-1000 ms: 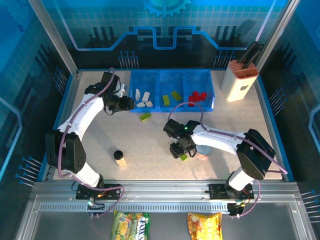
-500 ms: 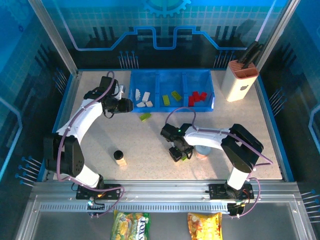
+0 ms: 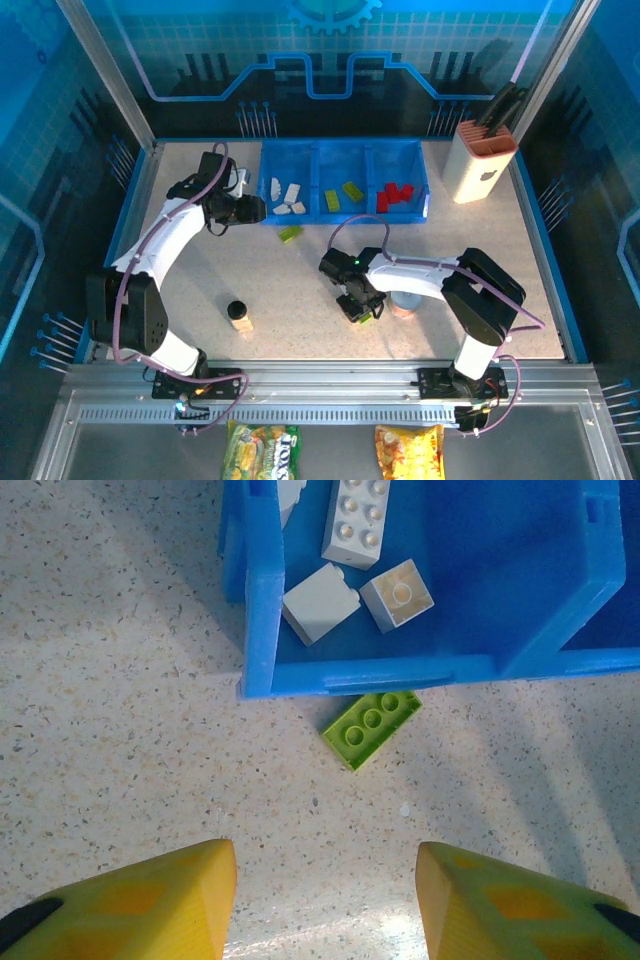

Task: Sort the legos into containers by color
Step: Pick up the lego from the bottom-center of the table, then place the lego in the container.

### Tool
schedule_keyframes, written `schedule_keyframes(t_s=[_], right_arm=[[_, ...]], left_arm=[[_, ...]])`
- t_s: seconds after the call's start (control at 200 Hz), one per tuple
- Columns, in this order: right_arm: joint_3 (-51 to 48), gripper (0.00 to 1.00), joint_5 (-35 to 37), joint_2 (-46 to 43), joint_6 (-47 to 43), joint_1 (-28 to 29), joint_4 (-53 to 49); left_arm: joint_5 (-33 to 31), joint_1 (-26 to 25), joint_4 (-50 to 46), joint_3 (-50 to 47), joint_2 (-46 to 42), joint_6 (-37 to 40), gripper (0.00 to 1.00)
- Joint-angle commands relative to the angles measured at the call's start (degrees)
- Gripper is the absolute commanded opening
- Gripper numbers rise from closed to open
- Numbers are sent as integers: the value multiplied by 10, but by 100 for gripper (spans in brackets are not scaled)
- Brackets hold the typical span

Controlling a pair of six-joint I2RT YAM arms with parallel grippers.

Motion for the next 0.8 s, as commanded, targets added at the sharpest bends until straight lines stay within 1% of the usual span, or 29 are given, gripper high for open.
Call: schedule_keyframes(t_s=[0.0, 0.31, 0.49, 0.59, 0.73, 0.795], right_arm=[[4, 33, 17, -27, 15, 10, -26], [10, 32, 21, -92, 33, 9, -52], [61, 32, 24, -110, 28, 1, -86], [98, 32, 22, -110, 19, -20, -94], [149, 32, -7, -94, 6, -74, -87], [179, 31, -10, -79, -1, -98, -88]], left_arm=[[-6, 5, 6, -6, -21, 17, 52], [-4, 6, 25, -19, -39, 18, 52], [-6, 6, 29, -21, -46, 19, 52], [-5, 6, 32, -24, -47, 18, 52], [-3, 6, 31, -22, -46, 16, 52], [-5, 6, 31, -22, -50, 16, 52]])
